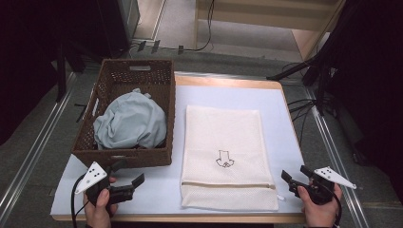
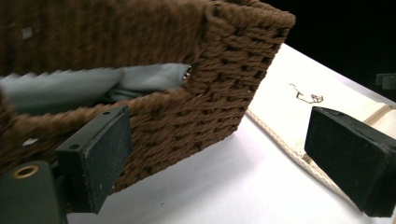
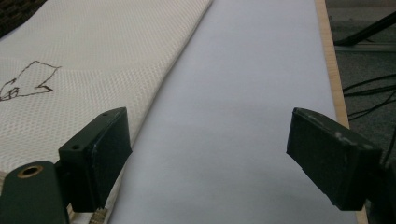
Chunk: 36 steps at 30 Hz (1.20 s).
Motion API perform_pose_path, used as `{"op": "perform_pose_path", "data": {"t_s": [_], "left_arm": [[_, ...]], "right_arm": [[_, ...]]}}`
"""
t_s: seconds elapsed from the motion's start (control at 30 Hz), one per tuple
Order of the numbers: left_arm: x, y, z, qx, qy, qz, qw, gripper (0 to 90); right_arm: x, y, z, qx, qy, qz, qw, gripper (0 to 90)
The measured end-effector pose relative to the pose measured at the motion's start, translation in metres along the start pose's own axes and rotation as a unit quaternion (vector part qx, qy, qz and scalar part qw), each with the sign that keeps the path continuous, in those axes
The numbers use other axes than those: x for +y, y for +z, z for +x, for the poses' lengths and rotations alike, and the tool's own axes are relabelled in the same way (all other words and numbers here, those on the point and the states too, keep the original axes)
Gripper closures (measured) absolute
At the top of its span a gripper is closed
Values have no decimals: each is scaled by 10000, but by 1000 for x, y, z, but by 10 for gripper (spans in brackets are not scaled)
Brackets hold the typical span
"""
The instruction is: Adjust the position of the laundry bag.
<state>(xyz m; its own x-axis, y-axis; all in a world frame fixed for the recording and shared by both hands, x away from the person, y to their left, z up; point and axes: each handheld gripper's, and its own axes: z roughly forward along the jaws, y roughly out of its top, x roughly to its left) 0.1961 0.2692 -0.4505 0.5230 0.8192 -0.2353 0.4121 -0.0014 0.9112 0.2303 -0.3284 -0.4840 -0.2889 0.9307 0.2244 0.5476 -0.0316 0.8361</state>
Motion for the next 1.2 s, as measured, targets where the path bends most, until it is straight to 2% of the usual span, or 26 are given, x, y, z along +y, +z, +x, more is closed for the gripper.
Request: {"op": "perform_pose_path", "data": {"t_s": [0.03,0.17,0.33,0.43,0.53,0.63,0.7,0.77,0.8,0.9,1.0,1.07,1.17,1.2], "left_arm": [[1,1,-2,33,31,-2,10000,77],[2,2,-5,84,-59,-36,9999,78],[0,10,-23,67,-128,24,9999,78],[0,16,-35,7,21,86,10000,80],[-2,26,-47,-97,37,192,9998,91],[-5,38,-59,-147,79,395,9991,141],[-9,44,-67,-178,113,561,9982,142],[-10,45,-71,-196,164,598,9979,149],[-12,44,-78,-184,269,670,9972,155],[-16,44,-89,-191,335,794,9961,207],[-22,50,-100,-454,422,1051,9925,239],[-26,55,-106,-496,447,1233,9901,283],[-31,57,-112,-496,423,1298,9894,401],[-33,59,-113,-566,425,1381,9879,421]], "right_arm": [[0,-1,0,20,1,-33,10000,143],[1,0,0,107,-37,-46,9999,142],[3,8,12,171,-137,148,9997,143],[3,13,20,196,-255,341,9989,142],[3,20,25,272,-157,532,9981,147],[1,21,32,204,-319,589,9975,212],[0,20,34,240,-234,553,9979,289],[0,22,35,289,-215,520,9980,370],[0,23,35,348,-253,513,9978,395],[0,27,36,484,-233,571,9969,419],[0,30,37,479,-264,648,9964,448],[0,30,38,480,-285,687,9961,461],[-2,31,39,528,-264,719,9957,489],[-3,31,40,519,-268,706,9958,496]]}}
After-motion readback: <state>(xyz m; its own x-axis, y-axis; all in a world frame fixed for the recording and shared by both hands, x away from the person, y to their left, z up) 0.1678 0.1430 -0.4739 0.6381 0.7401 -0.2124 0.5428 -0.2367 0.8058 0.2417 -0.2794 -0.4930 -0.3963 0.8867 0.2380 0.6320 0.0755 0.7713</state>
